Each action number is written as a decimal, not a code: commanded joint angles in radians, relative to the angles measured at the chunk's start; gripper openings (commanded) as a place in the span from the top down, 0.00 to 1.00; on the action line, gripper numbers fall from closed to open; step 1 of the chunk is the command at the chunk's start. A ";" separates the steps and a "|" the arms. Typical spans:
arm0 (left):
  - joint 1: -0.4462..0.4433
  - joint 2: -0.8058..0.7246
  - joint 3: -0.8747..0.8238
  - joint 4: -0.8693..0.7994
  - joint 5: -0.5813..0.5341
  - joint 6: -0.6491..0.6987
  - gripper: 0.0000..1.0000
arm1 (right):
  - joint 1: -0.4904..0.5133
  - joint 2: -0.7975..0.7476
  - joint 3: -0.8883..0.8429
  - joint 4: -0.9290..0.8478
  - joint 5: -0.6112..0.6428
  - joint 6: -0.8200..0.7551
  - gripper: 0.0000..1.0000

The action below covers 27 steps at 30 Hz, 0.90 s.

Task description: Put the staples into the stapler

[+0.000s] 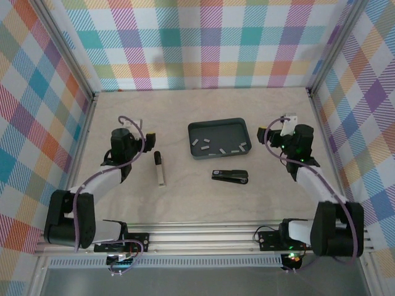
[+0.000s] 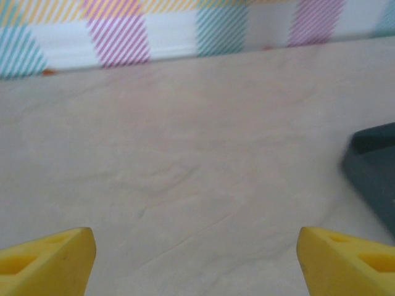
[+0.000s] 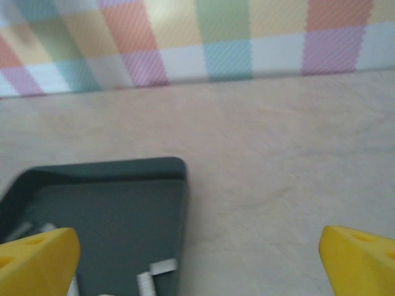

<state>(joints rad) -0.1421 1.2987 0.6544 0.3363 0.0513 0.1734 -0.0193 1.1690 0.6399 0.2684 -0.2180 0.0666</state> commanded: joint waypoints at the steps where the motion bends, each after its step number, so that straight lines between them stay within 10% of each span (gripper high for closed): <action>1: -0.042 -0.030 0.102 -0.232 0.210 0.126 0.20 | 0.005 -0.074 0.010 -0.199 -0.106 0.084 0.01; 14: -0.413 0.224 0.524 -0.871 0.459 0.650 0.32 | -0.020 -0.300 -0.088 -0.315 -0.208 0.169 0.01; 27: -0.668 0.592 0.818 -0.912 0.428 0.769 0.29 | -0.083 -0.453 -0.223 -0.252 -0.133 0.310 0.01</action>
<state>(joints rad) -0.7788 1.8484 1.4139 -0.5301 0.4706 0.8982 -0.0971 0.7391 0.4397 -0.0200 -0.3759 0.3157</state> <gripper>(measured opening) 0.708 0.990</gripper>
